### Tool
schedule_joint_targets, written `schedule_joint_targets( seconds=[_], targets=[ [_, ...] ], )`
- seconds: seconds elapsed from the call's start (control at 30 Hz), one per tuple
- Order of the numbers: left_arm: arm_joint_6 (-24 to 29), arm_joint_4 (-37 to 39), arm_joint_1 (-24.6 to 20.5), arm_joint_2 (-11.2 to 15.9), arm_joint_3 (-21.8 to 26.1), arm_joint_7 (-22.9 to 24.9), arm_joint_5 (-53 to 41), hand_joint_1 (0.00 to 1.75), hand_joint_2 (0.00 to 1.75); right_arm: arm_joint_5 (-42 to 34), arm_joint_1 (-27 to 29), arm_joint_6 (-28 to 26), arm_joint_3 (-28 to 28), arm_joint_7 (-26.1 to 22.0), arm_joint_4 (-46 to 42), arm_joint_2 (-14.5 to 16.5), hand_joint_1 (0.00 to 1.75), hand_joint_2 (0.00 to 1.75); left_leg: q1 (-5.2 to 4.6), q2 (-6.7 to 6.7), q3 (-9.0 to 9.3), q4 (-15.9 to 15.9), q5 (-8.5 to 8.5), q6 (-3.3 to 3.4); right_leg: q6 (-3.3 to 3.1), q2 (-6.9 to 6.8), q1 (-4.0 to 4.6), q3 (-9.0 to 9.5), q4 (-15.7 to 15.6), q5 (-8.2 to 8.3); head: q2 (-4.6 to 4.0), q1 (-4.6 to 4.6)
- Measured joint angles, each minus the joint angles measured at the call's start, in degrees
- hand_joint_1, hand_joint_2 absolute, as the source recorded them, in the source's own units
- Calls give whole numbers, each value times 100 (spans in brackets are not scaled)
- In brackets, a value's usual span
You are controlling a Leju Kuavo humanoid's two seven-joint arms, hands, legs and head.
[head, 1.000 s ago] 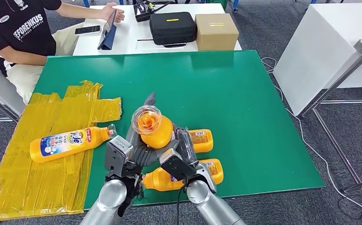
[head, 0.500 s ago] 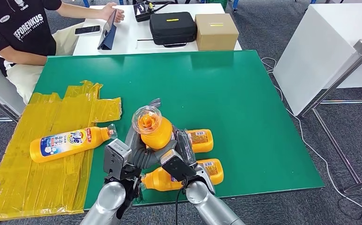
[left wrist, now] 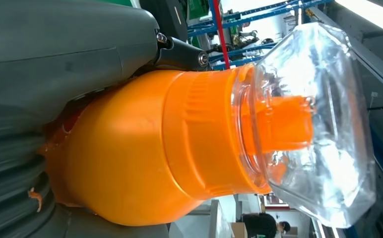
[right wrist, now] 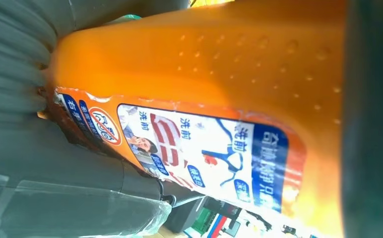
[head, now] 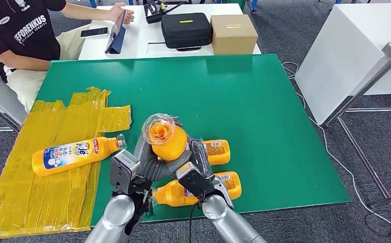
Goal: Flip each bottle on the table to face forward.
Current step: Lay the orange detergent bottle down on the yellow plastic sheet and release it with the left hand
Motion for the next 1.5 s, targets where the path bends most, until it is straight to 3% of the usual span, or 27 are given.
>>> schedule_joint_targets(
  seconds=[0.1,0.13,0.6,0.77,0.83,0.97,1.23,1.3,1.33,1.4,1.47,1.5],
  targets=[
    [20,0,-7,1,-3,-26,-1,175,175,-8,43,-18,1,-7,-85,-25,9,175,0,0,0,0,0,0,0,0,0,0,0,0,0,0],
    [38,0,-12,1,-3,-34,-2,175,175,-7,60,-21,-1,-8,-116,-35,0,175,0,0,0,0,0,0,0,0,0,0,0,0,0,-1],
    [269,0,-24,4,46,-60,-146,175,175,96,396,-157,-67,15,-770,-252,0,175,0,-1,-1,0,0,0,0,0,0,1,0,0,-1,-1],
    [702,-55,17,35,107,-181,-551,175,175,345,645,-414,-183,133,-1173,-344,0,175,0,-4,-1,0,0,0,0,-1,0,1,0,0,-1,0],
    [1152,-136,65,73,155,-252,-1157,175,175,544,797,-525,-314,260,-1462,-402,0,175,0,-3,-2,0,0,0,0,-1,0,0,0,0,0,0],
    [2205,-366,157,156,176,-51,-3686,175,175,1010,1074,-640,-643,489,-2122,-469,0,175,-1,-4,-4,0,-1,0,0,-2,-1,-3,-1,-1,-1,0],
    [2863,-474,67,243,80,1150,-7607,175,175,1475,1460,-650,-1263,656,-3021,-465,0,175,-1,-4,-3,0,-1,0,1,-1,-2,-2,-2,0,0,1],
    [2862,-452,-97,337,-23,1663,-8342,175,175,1536,1487,-643,-1365,669,-3114,-430,0,175,-1,-3,-2,1,0,0,1,-1,-1,-6,-1,1,-1,1],
    [2816,-422,-267,433,-139,2080,-8540,175,175,1567,1495,-636,-1412,680,-3154,-405,0,175,0,-3,-1,1,3,0,0,-1,-2,-15,-1,1,-1,-1],
    [2576,-290,-824,708,-629,3436,-8693,175,175,1633,1509,-608,-1504,707,-3232,-354,0,175,1,-5,0,2,7,-1,0,-4,-2,-41,1,2,0,-1],
    [2288,-103,-1506,975,-1438,4938,-8730,175,175,1690,1525,-569,-1590,721,-3299,-304,0,175,1,-12,-2,1,11,-2,0,-8,-1,-30,6,2,1,0],
    [2186,-8,-1780,1075,-1876,5392,-8736,175,175,1713,1534,-553,-1626,723,-3327,-281,0,175,0,-13,-1,1,13,-3,0,-8,0,-13,9,2,1,-1]
  ],
)
